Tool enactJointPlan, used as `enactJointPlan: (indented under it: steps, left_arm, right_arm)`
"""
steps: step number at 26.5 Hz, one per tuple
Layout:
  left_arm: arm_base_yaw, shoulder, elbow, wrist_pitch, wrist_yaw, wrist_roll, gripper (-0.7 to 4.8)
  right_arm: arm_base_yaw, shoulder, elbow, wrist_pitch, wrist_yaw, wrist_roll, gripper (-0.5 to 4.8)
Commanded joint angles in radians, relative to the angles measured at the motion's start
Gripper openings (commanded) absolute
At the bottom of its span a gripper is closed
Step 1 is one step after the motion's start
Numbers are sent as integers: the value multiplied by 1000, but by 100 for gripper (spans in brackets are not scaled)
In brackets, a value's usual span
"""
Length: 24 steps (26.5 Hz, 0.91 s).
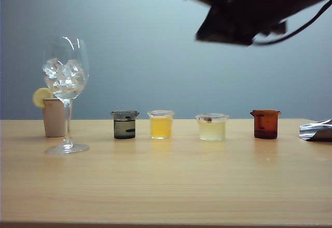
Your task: Pick up the second measuring cup from the left, pour the orange juice inside into the goblet, and finally put the measuring cup back in its original place.
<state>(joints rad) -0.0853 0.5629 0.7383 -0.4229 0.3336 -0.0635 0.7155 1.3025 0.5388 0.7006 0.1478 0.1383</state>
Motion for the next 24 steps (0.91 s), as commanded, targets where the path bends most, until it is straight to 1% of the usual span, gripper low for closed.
enactJointPlan:
  steps: [1,3,4,6,9,10,11,12,13,14,17,18,20,22,24]
  left_arm:
    - [-12,-1,8,12,15,3,-5]
    - [-19,-1,8,12,4,3,-5]
    - [-19,-2,8,13,4,3,-5]
    - [-30,-1,8,13,8,3,-5]
    - [-32,-2,8,13,7,3,-5]
    - [-32,-2,8,13,8,3,-5]
    - [-32,-2,8,13,8,3,-5]
    - [-33,-2,8,13,8,3,-5]
    - [-37,-2,8,13,8,3,-5]
    - [-37,-2,8,13,8,3,-5]
    - [-37,-1,8,13,8,3,-5]
    - [-37,-2,8,14,8,3,-5]
    - [-37,-2,8,13,8,3,-5]
    - [-37,-2,8,13,8,1,-5]
    - [-37,-2,8,13,9,-1,-5]
  right_arm:
    - [19,106,10,145,111,-20,-3]
    - [67,219,45,200,262,-64,-2]
    - [77,252,60,212,282,-61,-2]
    - [111,366,123,256,283,-55,-2]
    - [128,455,194,263,289,-51,3]
    - [129,478,216,263,299,-51,30]
    - [129,507,244,261,308,-43,122]
    - [129,551,289,261,342,-15,345]
    - [129,577,316,261,362,8,443]
    - [129,616,357,261,391,21,460]
    - [127,706,447,249,412,24,458]
    - [127,732,477,223,422,34,450]
    - [127,770,520,189,463,85,371]
    - [126,797,545,161,507,130,368]
    - [119,819,560,146,504,177,368]
